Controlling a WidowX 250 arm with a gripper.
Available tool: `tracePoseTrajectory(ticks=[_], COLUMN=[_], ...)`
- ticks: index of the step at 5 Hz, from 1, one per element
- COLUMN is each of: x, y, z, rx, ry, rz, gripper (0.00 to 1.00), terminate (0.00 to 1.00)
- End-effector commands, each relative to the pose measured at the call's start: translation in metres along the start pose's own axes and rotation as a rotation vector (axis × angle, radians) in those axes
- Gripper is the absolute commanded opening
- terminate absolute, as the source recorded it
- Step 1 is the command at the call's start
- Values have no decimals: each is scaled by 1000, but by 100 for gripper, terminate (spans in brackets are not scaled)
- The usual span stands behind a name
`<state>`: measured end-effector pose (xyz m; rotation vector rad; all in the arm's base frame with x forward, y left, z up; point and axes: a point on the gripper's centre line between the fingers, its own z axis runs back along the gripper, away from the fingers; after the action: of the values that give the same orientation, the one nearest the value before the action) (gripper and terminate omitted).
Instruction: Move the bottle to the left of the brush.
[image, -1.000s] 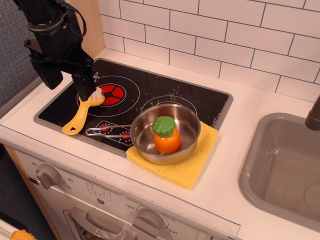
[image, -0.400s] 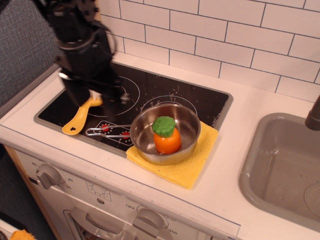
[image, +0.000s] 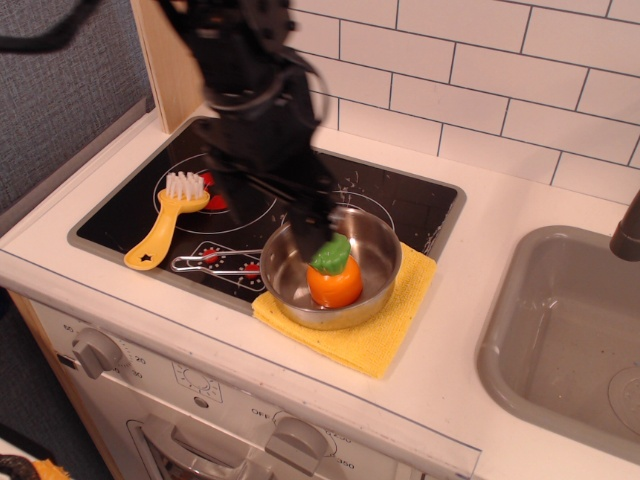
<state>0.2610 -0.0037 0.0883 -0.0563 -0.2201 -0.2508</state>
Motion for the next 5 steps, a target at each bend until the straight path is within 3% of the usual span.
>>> tracePoseTrajectory(ticks=[1,2,3,4,5], x=[17,14,14,21,30], y=[-4,1,1,1,17], z=[-30,-50,-50,-31,5], rx=[25,35,24,9,3], ry=[42,78,61,11,-80], rz=[0,19,31,31,78], gripper=[100,100,0,0,0], terminate=[0,0,0,0,0])
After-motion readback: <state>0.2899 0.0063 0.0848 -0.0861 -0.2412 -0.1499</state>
